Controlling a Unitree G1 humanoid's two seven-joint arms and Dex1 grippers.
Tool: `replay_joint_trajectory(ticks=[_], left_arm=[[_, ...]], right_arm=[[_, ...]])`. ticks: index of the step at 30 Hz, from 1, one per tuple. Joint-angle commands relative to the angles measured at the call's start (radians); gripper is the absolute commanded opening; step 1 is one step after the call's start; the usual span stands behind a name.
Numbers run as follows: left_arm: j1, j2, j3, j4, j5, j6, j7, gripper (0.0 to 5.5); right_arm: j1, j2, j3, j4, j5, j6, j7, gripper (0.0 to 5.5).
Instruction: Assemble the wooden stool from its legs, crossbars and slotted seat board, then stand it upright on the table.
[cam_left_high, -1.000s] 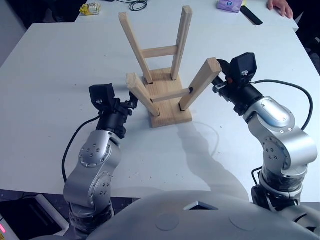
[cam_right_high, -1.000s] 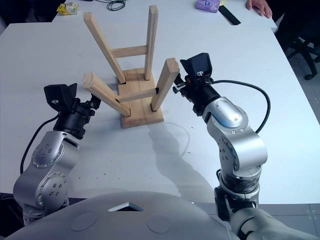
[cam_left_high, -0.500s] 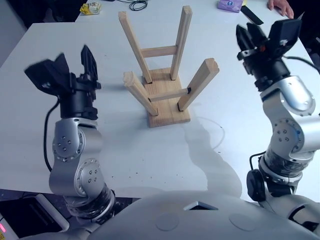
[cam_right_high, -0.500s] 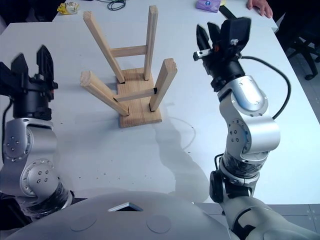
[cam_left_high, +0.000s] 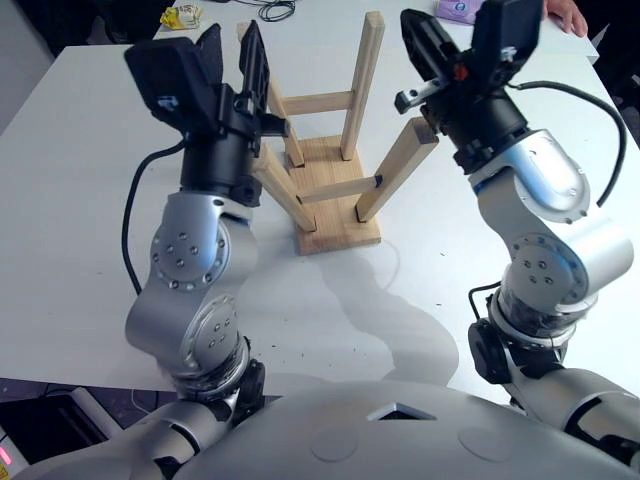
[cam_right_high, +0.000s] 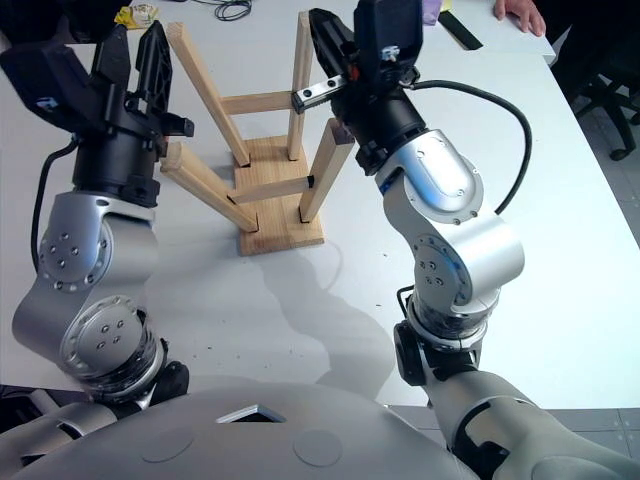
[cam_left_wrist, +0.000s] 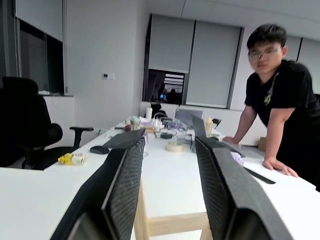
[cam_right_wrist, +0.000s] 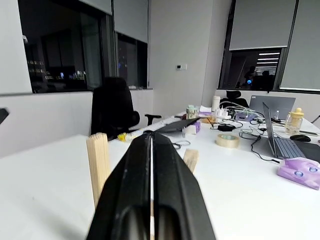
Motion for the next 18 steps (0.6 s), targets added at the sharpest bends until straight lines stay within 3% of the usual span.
replay_joint_trajectory(ticks=[1, 5, 11, 14, 15, 17, 18], left_arm=[[-0.259, 0.061, 0.055, 0.013, 0.047, -0.07, -0.04, 1.87], [-0.422, 0.096, 0.098, 0.033, 0.052, -0.112, -0.074, 1.87], [-0.452, 0.022, 0.158, 0.037, 0.007, -0.027, -0.052, 1.87], [-0.24, -0.176, 0.191, 0.006, -0.065, 0.302, -0.001, 1.87], [-0.077, -0.167, 0.134, 0.0, -0.075, 0.393, -0.008, 1.87], [0.188, -0.167, 0.057, 0.021, -0.09, 0.468, -0.027, 1.87], [0.27, -0.146, 0.017, 0.048, -0.096, 0.456, -0.046, 1.87]], right_arm=[[-0.211, 0.067, -0.105, 0.01, 0.025, -0.103, -0.047, 0.06], [-0.343, 0.051, -0.223, 0.023, 0.056, -0.136, -0.081, 0.06], [-0.381, 0.002, -0.322, -0.055, 0.195, 0.062, -0.116, 0.06], [-0.182, -0.105, -0.259, -0.159, 0.287, 0.346, -0.059, 0.06], [-0.05, -0.151, -0.235, -0.197, 0.312, 0.483, -0.037, 0.06], [0.114, -0.156, -0.021, -0.048, 0.222, 0.463, -0.08, 0.06], [0.149, -0.122, 0.028, 0.002, 0.199, 0.443, -0.098, 0.06]])
